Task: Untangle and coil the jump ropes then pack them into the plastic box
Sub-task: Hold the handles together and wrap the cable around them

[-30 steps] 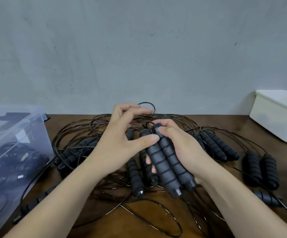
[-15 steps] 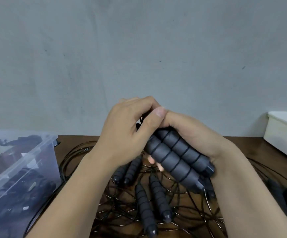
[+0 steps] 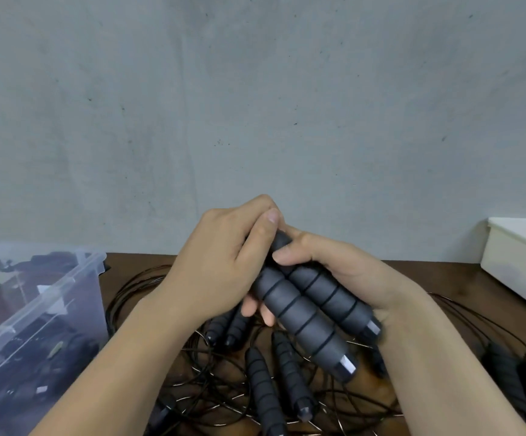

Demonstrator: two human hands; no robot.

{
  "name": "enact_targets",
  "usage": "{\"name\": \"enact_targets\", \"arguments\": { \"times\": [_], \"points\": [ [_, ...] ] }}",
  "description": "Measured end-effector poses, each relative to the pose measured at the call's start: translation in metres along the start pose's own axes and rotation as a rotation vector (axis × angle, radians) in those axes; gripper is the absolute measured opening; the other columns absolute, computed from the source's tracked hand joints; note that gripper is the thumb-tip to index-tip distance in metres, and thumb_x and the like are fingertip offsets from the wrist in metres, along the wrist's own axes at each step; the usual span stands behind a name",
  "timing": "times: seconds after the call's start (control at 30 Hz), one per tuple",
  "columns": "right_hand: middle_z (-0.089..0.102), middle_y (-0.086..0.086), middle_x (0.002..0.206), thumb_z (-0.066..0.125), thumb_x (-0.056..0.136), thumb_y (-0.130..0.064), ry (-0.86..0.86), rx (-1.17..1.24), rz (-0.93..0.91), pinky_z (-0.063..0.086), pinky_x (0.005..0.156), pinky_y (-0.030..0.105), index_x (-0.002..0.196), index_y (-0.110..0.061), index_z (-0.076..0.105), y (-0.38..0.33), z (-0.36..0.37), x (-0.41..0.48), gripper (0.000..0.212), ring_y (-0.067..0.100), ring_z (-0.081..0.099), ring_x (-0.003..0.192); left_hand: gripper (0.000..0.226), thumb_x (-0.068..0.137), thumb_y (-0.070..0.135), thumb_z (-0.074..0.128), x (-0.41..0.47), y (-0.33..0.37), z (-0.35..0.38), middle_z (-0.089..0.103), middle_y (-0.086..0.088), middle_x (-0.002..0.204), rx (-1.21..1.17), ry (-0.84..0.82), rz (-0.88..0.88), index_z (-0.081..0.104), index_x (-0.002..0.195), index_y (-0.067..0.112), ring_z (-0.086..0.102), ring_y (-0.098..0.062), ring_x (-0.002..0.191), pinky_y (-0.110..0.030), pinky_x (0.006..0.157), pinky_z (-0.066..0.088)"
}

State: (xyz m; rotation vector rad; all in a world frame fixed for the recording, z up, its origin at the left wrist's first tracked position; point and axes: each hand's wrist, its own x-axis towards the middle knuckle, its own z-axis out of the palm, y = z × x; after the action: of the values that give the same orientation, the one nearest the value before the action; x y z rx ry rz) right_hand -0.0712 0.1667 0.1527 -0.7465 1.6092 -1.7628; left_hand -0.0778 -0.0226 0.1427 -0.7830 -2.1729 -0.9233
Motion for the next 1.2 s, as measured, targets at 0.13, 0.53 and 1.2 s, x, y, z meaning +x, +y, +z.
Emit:
{"name": "enact_targets", "arguments": {
  "times": [0.13,0.53,1.2],
  "points": [
    [0.075,0.000,0.121,0.092,0.084,-0.024,0.212,-0.592,-0.035,0.060,0.096,0.042,0.144,-0.040,0.052,-0.007,-0.003,-0.007,0.073,0.015,0.075,0.106,0.031,0.109,0.037,0.036,0.002,-0.010,-0.014,0.054,0.002,0.063,0.187,0.128,-0.042,0.057,0.089,0.024,0.056,-0.015,0.066,-0.037,0.063,0.042],
    [0.066,-0.020,0.123,0.069,0.088,-0.071,0.779,-1.280,-0.418,0.052,0.099,0.028,0.155,-0.037,0.053,-0.008,-0.010,-0.004,0.077,0.001,0.062,0.116,0.034,0.101,0.054,0.060,0.010,-0.025,-0.028,0.042,-0.003,0.061,-0.688,0.152,-0.397,0.069,0.106,0.021,0.027,-0.015,0.042,-0.020,0.040,0.025],
    [0.070,-0.005,0.070,0.084,0.075,-0.054,0.685,-0.695,-0.380,0.044,0.059,0.015,0.104,-0.037,0.084,-0.039,0.007,-0.029,0.034,0.003,0.058,0.059,0.032,0.084,0.049,0.083,0.010,-0.043,-0.051,0.038,-0.003,0.055,-0.613,0.262,-0.141,0.067,0.077,0.021,0.029,-0.019,0.047,-0.025,0.048,0.024]
  ]
}}
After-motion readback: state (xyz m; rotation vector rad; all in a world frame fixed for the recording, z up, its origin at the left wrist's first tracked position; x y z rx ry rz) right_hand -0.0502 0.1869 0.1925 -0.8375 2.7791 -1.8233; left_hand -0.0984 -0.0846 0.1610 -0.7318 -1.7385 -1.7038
